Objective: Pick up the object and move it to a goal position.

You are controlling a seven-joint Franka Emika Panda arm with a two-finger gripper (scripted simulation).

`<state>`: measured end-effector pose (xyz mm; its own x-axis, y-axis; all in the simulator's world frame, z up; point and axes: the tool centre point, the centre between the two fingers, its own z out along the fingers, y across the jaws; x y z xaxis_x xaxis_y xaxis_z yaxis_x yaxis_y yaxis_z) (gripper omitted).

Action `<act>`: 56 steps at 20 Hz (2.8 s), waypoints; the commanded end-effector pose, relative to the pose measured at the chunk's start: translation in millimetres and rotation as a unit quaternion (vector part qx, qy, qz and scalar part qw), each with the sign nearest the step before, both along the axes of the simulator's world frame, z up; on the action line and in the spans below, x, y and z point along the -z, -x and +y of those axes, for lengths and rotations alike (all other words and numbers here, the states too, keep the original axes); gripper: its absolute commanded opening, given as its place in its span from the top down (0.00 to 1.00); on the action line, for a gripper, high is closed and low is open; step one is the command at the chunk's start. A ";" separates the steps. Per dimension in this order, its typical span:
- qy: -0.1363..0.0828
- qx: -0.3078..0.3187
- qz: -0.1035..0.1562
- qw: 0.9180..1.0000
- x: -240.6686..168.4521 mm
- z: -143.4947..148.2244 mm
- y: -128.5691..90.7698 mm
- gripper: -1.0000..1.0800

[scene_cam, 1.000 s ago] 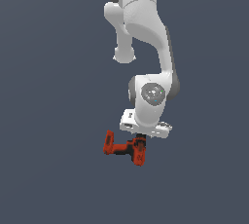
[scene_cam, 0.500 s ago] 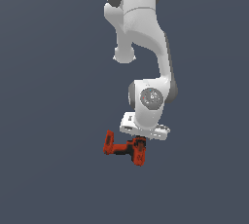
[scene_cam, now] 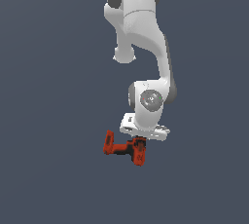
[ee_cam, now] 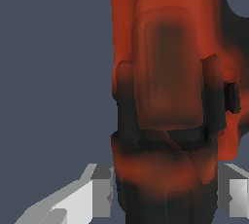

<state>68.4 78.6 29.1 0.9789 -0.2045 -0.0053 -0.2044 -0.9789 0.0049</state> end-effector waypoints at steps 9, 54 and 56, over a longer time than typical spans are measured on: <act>0.000 0.000 0.000 1.000 -5.7 -1.1 1.4 1.00; 0.000 0.000 -0.001 1.000 -421.0 -77.9 95.2 1.00; 0.000 0.000 -0.001 1.000 -432.4 -79.7 96.9 1.00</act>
